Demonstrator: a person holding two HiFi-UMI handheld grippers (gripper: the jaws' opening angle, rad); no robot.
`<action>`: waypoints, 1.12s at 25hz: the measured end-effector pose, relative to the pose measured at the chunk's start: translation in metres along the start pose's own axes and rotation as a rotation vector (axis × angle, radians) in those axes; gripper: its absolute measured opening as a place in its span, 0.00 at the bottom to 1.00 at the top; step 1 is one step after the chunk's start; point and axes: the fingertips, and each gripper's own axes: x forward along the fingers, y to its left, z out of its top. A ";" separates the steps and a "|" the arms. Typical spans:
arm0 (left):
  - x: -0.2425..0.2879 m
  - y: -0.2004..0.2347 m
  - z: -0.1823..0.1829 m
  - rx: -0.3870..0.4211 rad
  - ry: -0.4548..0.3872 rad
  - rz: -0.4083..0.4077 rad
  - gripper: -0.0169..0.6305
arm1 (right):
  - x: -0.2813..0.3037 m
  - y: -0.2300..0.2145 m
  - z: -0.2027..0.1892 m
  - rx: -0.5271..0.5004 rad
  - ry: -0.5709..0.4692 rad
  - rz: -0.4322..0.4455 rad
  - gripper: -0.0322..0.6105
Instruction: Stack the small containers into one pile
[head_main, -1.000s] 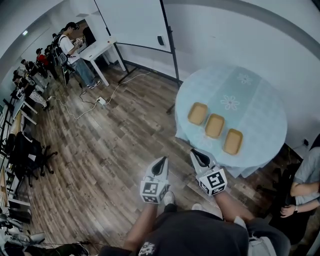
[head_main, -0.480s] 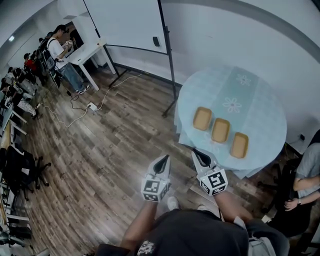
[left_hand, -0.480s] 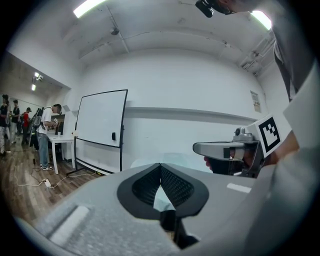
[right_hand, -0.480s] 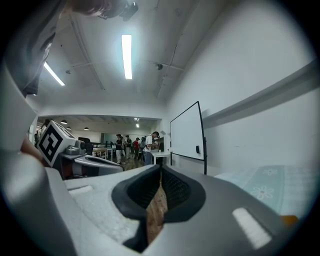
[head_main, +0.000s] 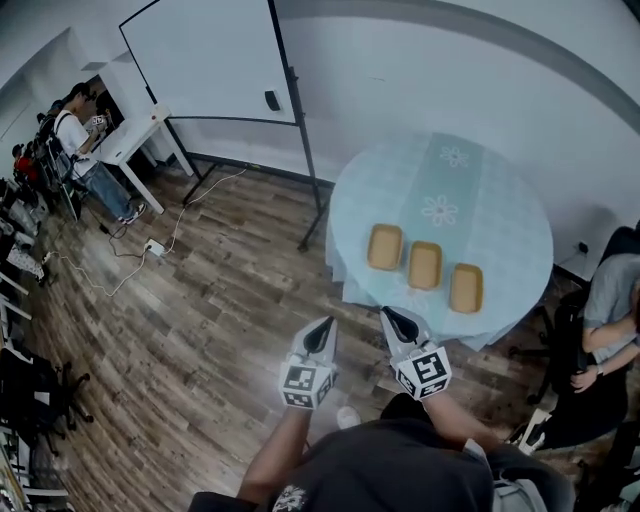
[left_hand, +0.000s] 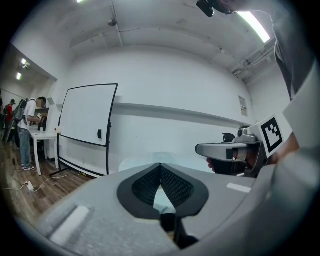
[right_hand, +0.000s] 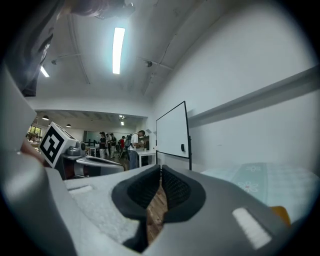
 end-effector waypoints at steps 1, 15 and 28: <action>0.006 -0.001 -0.001 -0.001 0.001 -0.012 0.03 | -0.002 -0.005 -0.001 0.001 0.003 -0.015 0.05; 0.163 -0.040 0.014 0.002 0.018 -0.118 0.03 | 0.006 -0.155 -0.012 0.007 0.030 -0.141 0.05; 0.274 -0.076 0.014 0.019 0.096 -0.157 0.03 | 0.005 -0.280 -0.023 0.083 0.041 -0.225 0.05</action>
